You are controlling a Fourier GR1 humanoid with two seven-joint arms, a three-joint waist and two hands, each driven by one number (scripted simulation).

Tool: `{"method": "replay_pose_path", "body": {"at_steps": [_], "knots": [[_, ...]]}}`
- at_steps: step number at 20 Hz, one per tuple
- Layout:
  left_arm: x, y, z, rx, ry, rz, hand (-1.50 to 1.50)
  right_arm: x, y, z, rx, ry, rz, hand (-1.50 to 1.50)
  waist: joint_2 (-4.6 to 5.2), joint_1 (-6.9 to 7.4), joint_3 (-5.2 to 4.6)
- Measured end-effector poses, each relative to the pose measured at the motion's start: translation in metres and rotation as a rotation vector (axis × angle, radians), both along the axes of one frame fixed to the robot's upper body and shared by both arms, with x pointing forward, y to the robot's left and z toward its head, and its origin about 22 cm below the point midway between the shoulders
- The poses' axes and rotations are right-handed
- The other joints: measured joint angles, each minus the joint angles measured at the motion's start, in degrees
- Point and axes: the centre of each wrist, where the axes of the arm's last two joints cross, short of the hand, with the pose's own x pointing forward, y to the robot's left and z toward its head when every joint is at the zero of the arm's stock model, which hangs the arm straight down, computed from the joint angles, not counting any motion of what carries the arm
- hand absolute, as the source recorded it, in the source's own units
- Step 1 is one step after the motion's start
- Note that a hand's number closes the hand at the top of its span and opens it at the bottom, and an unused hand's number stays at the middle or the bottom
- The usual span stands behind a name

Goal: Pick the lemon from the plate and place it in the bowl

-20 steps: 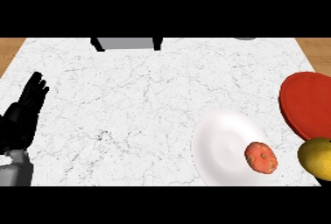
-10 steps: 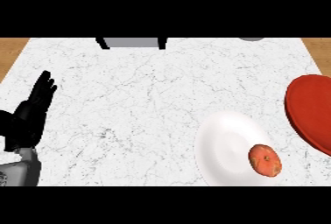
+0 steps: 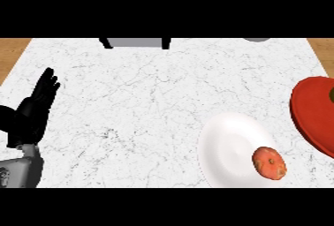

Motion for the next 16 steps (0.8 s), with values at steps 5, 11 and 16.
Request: {"method": "replay_pose_path", "body": {"at_steps": [5,11,16], "knots": [[-0.001,-0.003,-0.003,-0.001,0.003,0.004,0.0,0.033,-0.012,-0.028,0.007,0.0,-0.002,1.5,0.03,0.17,0.0],[0.005,-0.005,0.002,0.003,-0.011,-0.008,0.0,0.043,-0.036,-0.057,-0.093,0.219,-0.113,-1.5,0.45,1.16,0.03],[0.005,-0.011,0.007,0.001,-0.014,-0.014,0.0,0.05,-0.054,-0.073,-0.058,0.321,-0.064,-1.5,0.45,1.35,0.11]]}}
